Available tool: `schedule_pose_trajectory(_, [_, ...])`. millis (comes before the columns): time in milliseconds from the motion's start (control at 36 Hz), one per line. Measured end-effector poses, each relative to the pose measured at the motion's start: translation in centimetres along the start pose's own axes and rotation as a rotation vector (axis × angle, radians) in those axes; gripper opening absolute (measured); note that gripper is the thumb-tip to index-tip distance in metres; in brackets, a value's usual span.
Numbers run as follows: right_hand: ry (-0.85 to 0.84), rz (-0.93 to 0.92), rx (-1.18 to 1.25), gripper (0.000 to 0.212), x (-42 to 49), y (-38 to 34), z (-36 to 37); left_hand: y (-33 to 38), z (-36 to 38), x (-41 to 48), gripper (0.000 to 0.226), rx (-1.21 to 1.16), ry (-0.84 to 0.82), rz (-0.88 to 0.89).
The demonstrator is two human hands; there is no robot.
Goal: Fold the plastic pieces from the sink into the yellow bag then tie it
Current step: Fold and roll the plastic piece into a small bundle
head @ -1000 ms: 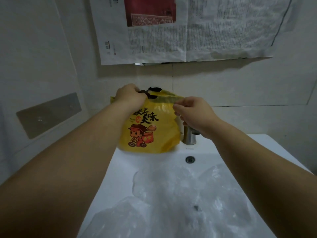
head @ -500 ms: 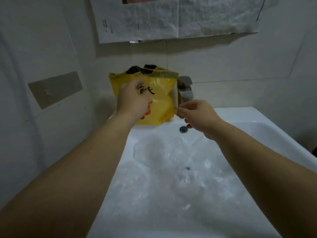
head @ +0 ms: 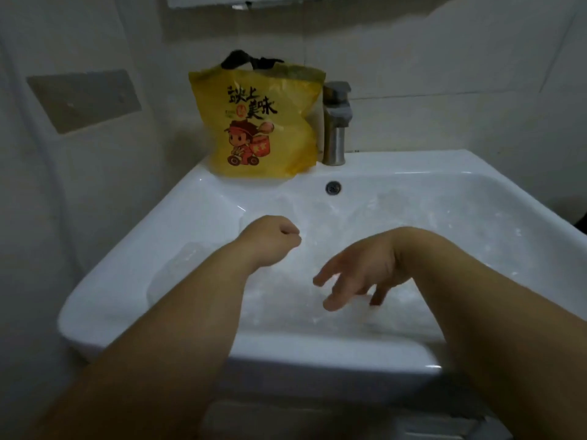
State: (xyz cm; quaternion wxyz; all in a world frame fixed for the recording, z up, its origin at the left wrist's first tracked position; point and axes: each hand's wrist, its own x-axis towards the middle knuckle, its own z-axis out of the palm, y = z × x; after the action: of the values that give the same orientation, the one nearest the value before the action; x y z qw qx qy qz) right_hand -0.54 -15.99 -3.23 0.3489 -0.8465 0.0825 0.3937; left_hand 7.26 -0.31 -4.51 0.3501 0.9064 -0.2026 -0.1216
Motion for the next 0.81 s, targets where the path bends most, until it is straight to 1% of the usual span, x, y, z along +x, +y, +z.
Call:
schedule_pose_trajectory(28, [-0.005, 0.003, -0.053, 0.043, 0.2, 0.0, 0.1, -0.1, -0.1, -0.1, 0.024, -0.027, -0.003, 0.008])
schedule_pose_trajectory(56, [0.031, -0.003, -0.09, 0.024, 0.3, 0.0, 0.2, -0.1, -0.2, -0.1, 0.022, -0.06, -0.011, 0.002])
schedule_pose_trajectory(83, [0.092, -0.018, -0.098, 0.012, 0.4, 0.0, 0.4, 0.0, -0.2, -0.2, 0.023, -0.093, -0.026, -0.014])
schedule_pose_trajectory(139, [0.24, -0.082, -0.031, 0.018, 0.5, -0.1, 0.1, 0.4, -0.3, -0.2, 0.035, -0.196, -0.054, -0.061])
schedule_pose_trajectory(167, [0.315, -0.135, 0.073, 0.02, 0.4, -0.1, 0.0, 0.7, -0.4, -0.2, 0.041, -0.255, -0.071, -0.07])
schedule_pose_trajectory(222, [0.447, -0.267, 0.37, 0.019, 0.1, -0.2, -0.6, 1.0, -0.6, -0.4, 0.061, -0.37, -0.1, -0.056])
schedule_pose_trajectory(278, [0.538, -0.399, 0.694, 0.016, -0.2, -0.4, -1.2, 1.1, -0.8, -0.7, 0.085, -0.422, -0.137, -0.008])
schedule_pose_trajectory(306, [0.564, -0.46, 0.84, 0.016, -0.3, -0.5, -1.6, 1.0, -0.7, -0.8, 0.091, -0.412, -0.151, 0.02])
schedule_pose_trajectory(333, [0.58, -0.513, 0.966, 0.014, -0.5, -0.5, -1.8, 0.9, -0.7, -0.9, 0.089, -0.385, -0.158, 0.04])
schedule_pose_trajectory(361, [0.596, -0.544, 1.064, 0.012, -0.6, -0.6, -2.0, 0.7, -0.7, -0.8, 0.077, -0.355, -0.149, 0.053])
schedule_pose_trajectory(389, [0.622, -0.554, 1.135, 0.012, -0.7, -0.6, -2.0, 0.5, -0.6, -0.5, 0.058, -0.335, -0.131, 0.07])
schedule_pose_trajectory(417, [0.66, -0.546, 1.187, 0.014, -0.8, -0.7, -2.0, 0.4, -0.6, -0.4, 0.042, -0.334, -0.102, 0.083])
schedule_pose_trajectory(472, [0.754, -0.512, 1.248, 0.019, -0.9, -0.7, -2.1, 0.7, -0.8, -0.3, 0.027, -0.414, -0.031, 0.083])
schedule_pose_trajectory(500, [0.802, -0.501, 1.253, 0.023, -0.9, -0.7, -2.1, 0.8, -0.9, -0.3, 0.022, -0.502, 0.004, 0.067])
schedule_pose_trajectory(528, [0.841, -0.497, 1.228, 0.033, -0.9, -0.6, -2.2, 0.9, -1.1, -0.2, 0.019, -0.602, 0.039, 0.044])
schedule_pose_trajectory(583, [0.914, -0.514, 1.099, 0.062, -0.8, -0.4, -2.3, 0.8, -1.4, 0.0, 0.018, -0.746, 0.11, 0.013])
schedule_pose_trajectory(611, [0.951, -0.534, 1.015, 0.07, -0.8, -0.4, -2.1, 0.7, -1.5, 0.0, 0.016, -0.768, 0.142, 0.006])
schedule_pose_trajectory(639, [0.984, -0.552, 0.934, 0.071, -0.9, -0.5, -1.9, 0.8, -1.5, 0.0, 0.013, -0.77, 0.167, 0.004])
schedule_pose_trajectory(667, [1.002, -0.563, 0.858, 0.066, -0.9, -0.7, -1.6, 0.7, -1.5, -0.1, 0.011, -0.77, 0.186, 0.002])
schedule_pose_trajectory(694, [0.994, -0.574, 0.79, 0.056, -0.9, -0.8, -1.3, 0.8, -1.5, -0.2, 0.009, -0.779, 0.19, -0.001])
schedule_pose_trajectory(750, [0.889, -0.606, 0.699, 0.034, -0.7, -1.3, -0.6, 1.0, -1.5, -0.4, 0.01, -0.781, 0.192, 0.008])
schedule_pose_trajectory(778, [0.828, -0.605, 0.654, 0.03, -0.5, -1.5, -0.3, 1.0, -1.5, -0.4, 0.012, -0.771, 0.183, 0.022])
schedule_pose_trajectory(806, [0.787, -0.591, 0.607, 0.032, -0.3, -1.7, 0.1, 1.1, -1.4, -0.5, 0.016, -0.769, 0.166, 0.032])
